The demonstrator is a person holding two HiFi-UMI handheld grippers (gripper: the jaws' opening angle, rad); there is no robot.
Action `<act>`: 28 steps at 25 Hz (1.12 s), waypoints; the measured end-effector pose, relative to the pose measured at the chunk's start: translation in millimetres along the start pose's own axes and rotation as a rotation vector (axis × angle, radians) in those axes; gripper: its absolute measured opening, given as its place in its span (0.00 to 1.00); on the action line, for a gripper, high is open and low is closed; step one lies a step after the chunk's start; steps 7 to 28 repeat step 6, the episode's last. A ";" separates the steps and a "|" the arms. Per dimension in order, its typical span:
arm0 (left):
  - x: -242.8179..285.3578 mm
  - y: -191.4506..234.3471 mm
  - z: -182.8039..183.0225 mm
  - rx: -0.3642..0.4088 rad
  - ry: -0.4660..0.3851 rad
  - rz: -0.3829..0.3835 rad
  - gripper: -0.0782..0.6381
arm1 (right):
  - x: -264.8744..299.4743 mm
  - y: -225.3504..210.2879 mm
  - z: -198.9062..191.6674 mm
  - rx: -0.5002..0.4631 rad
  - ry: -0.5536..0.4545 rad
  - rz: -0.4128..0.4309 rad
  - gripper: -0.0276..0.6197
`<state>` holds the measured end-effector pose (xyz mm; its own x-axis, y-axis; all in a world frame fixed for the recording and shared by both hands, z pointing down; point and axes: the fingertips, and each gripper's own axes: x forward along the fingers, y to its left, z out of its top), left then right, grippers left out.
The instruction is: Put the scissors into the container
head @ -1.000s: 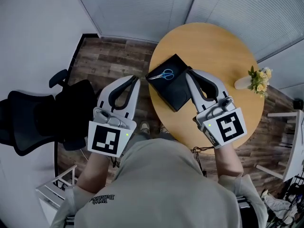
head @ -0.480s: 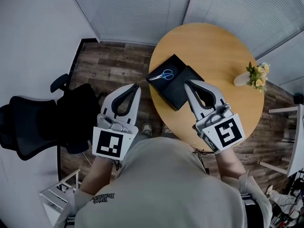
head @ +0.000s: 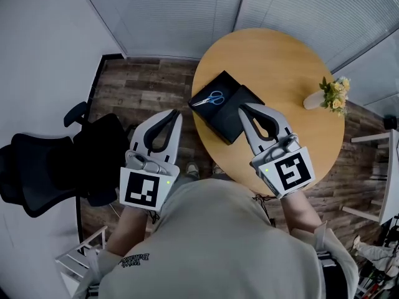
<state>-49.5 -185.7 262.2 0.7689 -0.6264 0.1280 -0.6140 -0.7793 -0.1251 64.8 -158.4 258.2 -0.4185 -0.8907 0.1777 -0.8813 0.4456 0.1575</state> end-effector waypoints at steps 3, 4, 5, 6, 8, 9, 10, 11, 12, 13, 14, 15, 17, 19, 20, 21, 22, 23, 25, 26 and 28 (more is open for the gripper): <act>1.2 0.5 -0.1 0.008 0.001 -0.006 0.15 | -0.3 -1.5 -4.2 0.011 0.010 -0.013 0.09; 1.4 1.0 -0.1 0.008 0.000 -0.007 0.15 | -0.7 -2.7 -6.6 0.014 0.016 -0.020 0.09; 1.5 1.7 -0.1 0.007 -0.002 -0.007 0.15 | -1.2 -4.0 -9.2 0.016 0.021 -0.027 0.09; 1.5 2.4 -0.1 0.006 -0.003 -0.007 0.15 | -1.7 -5.4 -11.8 0.018 0.027 -0.034 0.09; 1.5 2.4 -0.1 0.006 -0.003 -0.007 0.15 | -1.7 -5.4 -11.8 0.018 0.027 -0.034 0.09; 1.5 2.4 -0.1 0.006 -0.003 -0.007 0.15 | -1.7 -5.4 -11.8 0.018 0.027 -0.034 0.09; 1.5 2.4 -0.1 0.006 -0.003 -0.007 0.15 | -1.7 -5.4 -11.8 0.018 0.027 -0.034 0.09; 1.5 2.4 -0.1 0.006 -0.003 -0.007 0.15 | -1.7 -5.4 -11.8 0.018 0.027 -0.034 0.09; 1.5 2.4 -0.1 0.006 -0.003 -0.007 0.15 | -1.7 -5.4 -11.8 0.018 0.027 -0.034 0.09; 1.5 2.4 -0.1 0.006 -0.003 -0.007 0.15 | -1.7 -5.4 -11.8 0.018 0.027 -0.034 0.09; 1.5 2.4 -0.1 0.006 -0.003 -0.007 0.15 | -1.7 -5.4 -11.8 0.018 0.027 -0.034 0.09; 1.5 2.4 -0.1 0.006 -0.003 -0.007 0.15 | -1.7 -5.4 -11.8 0.018 0.027 -0.034 0.09; 1.5 2.4 -0.1 0.006 -0.003 -0.007 0.15 | -1.7 -5.4 -11.8 0.018 0.027 -0.034 0.09; 1.5 2.4 -0.1 0.006 -0.003 -0.007 0.15 | -1.7 -5.4 -11.8 0.018 0.027 -0.034 0.09; 1.5 2.4 -0.1 0.006 -0.003 -0.007 0.15 | -1.7 -5.4 -11.8 0.018 0.027 -0.034 0.09; 1.5 2.4 -0.1 0.006 -0.003 -0.007 0.15 | -1.7 -5.4 -11.8 0.018 0.027 -0.034 0.09; 1.5 2.4 -0.1 0.006 -0.003 -0.007 0.15 | -1.7 -5.4 -11.8 0.018 0.027 -0.034 0.09; 1.5 2.4 -0.1 0.006 -0.003 -0.007 0.15 | -1.7 -5.4 -11.8 0.018 0.027 -0.034 0.09; 1.5 2.4 -0.1 0.006 -0.003 -0.007 0.15 | -1.7 -5.4 -11.8 0.018 0.027 -0.034 0.09; 1.5 2.4 -0.1 0.006 -0.003 -0.007 0.15 | -1.7 -5.4 -11.8 0.018 0.027 -0.034 0.09; 1.5 2.4 -0.1 0.006 -0.003 -0.007 0.15 | -1.7 -5.4 -11.8 0.018 0.027 -0.034 0.09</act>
